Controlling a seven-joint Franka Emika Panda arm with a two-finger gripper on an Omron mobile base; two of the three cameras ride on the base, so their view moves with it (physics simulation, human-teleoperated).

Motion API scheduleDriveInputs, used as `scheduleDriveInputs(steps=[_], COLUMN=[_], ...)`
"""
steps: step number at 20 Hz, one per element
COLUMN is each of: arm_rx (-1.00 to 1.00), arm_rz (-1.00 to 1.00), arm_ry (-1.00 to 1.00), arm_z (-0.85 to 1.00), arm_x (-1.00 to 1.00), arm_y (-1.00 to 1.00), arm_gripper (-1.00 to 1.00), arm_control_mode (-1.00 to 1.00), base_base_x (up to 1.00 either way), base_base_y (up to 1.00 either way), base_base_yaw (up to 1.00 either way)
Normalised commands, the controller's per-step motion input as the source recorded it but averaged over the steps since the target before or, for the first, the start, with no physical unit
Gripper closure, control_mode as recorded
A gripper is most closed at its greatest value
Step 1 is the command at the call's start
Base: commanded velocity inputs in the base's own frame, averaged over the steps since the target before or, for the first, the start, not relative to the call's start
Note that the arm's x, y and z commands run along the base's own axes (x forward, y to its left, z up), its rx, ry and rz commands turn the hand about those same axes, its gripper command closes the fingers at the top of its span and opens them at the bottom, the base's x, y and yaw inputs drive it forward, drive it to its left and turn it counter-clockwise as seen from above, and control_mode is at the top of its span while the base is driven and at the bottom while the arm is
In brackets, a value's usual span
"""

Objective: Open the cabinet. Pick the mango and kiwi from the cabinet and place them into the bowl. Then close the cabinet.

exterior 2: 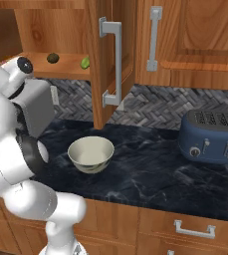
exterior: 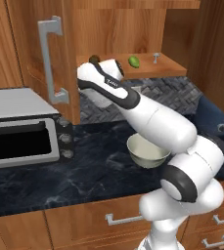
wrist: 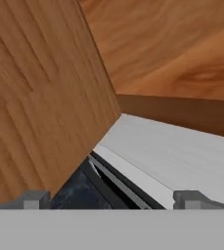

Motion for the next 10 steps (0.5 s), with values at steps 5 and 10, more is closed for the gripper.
scheduleDriveInputs(steps=[5, 10], arm_rx=[-0.02, 0.02], arm_rz=[0.00, -0.03], arm_ry=[-0.03, 0.00], arm_z=[-0.03, 0.01], arm_x=[0.03, -0.02], arm_y=[0.91, -0.03], arm_gripper=[-1.00, -1.00], arm_control_mode=[-1.00, -1.00], base_base_x=[0.00, 0.00], base_base_y=[0.00, 0.00], base_base_yaw=[0.00, 0.00])
